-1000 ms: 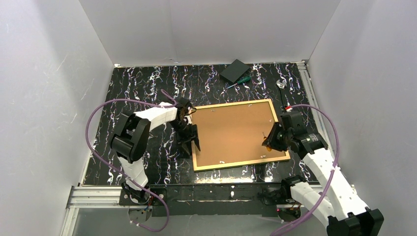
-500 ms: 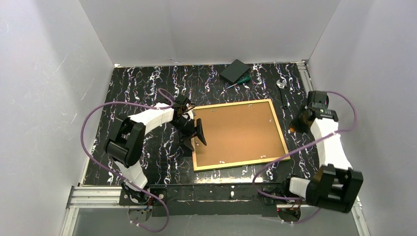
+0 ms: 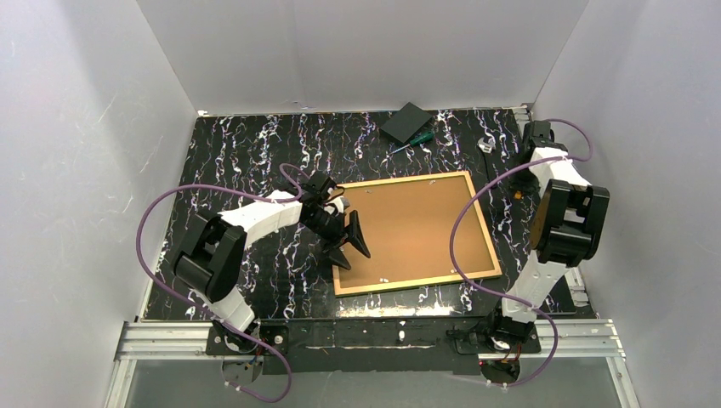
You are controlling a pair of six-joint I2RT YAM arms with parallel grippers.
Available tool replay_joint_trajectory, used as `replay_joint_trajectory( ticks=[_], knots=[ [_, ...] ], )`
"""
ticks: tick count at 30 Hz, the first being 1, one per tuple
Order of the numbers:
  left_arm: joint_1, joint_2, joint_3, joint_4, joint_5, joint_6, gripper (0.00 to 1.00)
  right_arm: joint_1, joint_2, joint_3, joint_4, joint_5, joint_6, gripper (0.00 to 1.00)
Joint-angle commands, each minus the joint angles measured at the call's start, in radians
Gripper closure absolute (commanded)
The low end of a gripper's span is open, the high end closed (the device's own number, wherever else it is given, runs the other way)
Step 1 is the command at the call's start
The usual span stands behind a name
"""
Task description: Take the photo out of the frame
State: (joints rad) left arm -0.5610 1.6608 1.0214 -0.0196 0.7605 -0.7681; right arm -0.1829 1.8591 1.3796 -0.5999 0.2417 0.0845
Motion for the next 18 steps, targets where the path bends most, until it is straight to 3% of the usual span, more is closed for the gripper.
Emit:
replay_joint_trajectory(
  ticks=[1,7,18],
  knots=[
    [-0.002,-0.003,-0.019,-0.063,0.054,-0.016,0.35,-0.004,0.047,-0.018,0.071,-0.03,-0.057,0.99],
    [-0.002,0.002,-0.02,-0.064,0.049,-0.013,0.35,-0.003,0.094,-0.025,0.061,-0.048,-0.07,0.99],
    [-0.002,0.01,-0.023,-0.065,0.043,-0.006,0.35,-0.004,0.119,0.003,0.015,-0.104,-0.081,0.72]
  ],
)
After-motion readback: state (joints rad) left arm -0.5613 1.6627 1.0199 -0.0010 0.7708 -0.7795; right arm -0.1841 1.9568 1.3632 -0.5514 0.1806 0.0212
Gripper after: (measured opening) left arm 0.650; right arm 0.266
